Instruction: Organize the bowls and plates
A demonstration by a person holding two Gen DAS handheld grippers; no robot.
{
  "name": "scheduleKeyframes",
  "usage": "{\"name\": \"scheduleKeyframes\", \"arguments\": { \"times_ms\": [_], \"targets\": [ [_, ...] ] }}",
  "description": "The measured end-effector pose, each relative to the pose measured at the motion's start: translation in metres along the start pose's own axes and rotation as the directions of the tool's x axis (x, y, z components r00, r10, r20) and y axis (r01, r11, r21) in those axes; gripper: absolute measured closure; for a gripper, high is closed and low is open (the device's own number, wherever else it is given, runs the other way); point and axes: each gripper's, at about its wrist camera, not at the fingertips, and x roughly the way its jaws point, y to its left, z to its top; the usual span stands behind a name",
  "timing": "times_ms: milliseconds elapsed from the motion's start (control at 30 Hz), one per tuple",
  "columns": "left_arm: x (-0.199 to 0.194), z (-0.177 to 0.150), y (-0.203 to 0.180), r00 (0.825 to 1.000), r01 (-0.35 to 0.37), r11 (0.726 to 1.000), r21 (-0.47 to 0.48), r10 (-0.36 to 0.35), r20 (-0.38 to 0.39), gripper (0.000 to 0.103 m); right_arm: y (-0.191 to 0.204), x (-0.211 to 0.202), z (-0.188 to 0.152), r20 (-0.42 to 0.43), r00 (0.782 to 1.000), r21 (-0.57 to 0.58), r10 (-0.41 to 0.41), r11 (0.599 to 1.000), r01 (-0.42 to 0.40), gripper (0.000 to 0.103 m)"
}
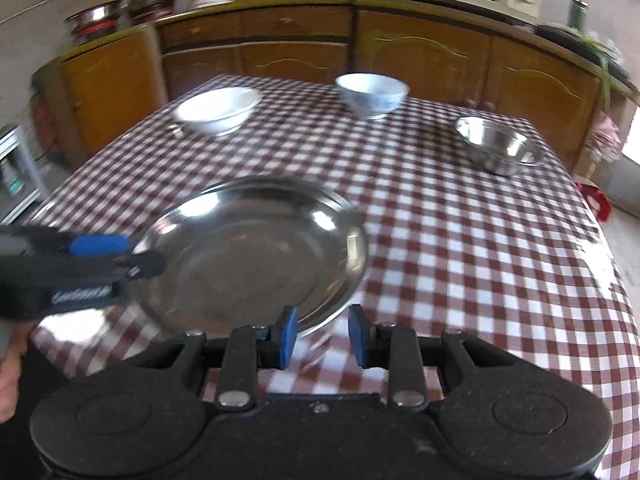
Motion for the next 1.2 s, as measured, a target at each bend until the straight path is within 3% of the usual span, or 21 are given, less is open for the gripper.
{"name": "scheduleKeyframes", "arguments": {
  "times_ms": [267,500,833,1200],
  "targets": [
    [-0.013,-0.007,-0.013,1.0,-0.012,0.999,0.039,0.011,0.017,0.055,0.023,-0.001,-0.014,-0.015,0.999,-0.027,0.05,0.998,-0.05,0.066],
    [-0.006,-0.009,-0.002,1.0,-0.03,1.0,0.007,0.03,0.0,0.055,0.029,0.013,-0.015,-0.052,0.997,-0.047,0.058,0.997,-0.06,0.066],
    [-0.002,-0.005,0.007,0.999,-0.049,0.999,-0.024,0.049,0.002,0.055,0.019,0.022,-0.013,-0.067,0.997,-0.016,0.046,0.999,-0.047,0.065],
    [-0.002,0.003,0.017,0.998,-0.054,0.997,-0.05,0.055,0.008,0.053,0.007,0.007,-0.007,-0.027,0.999,0.009,0.037,0.999,-0.036,0.056]
  ]
}}
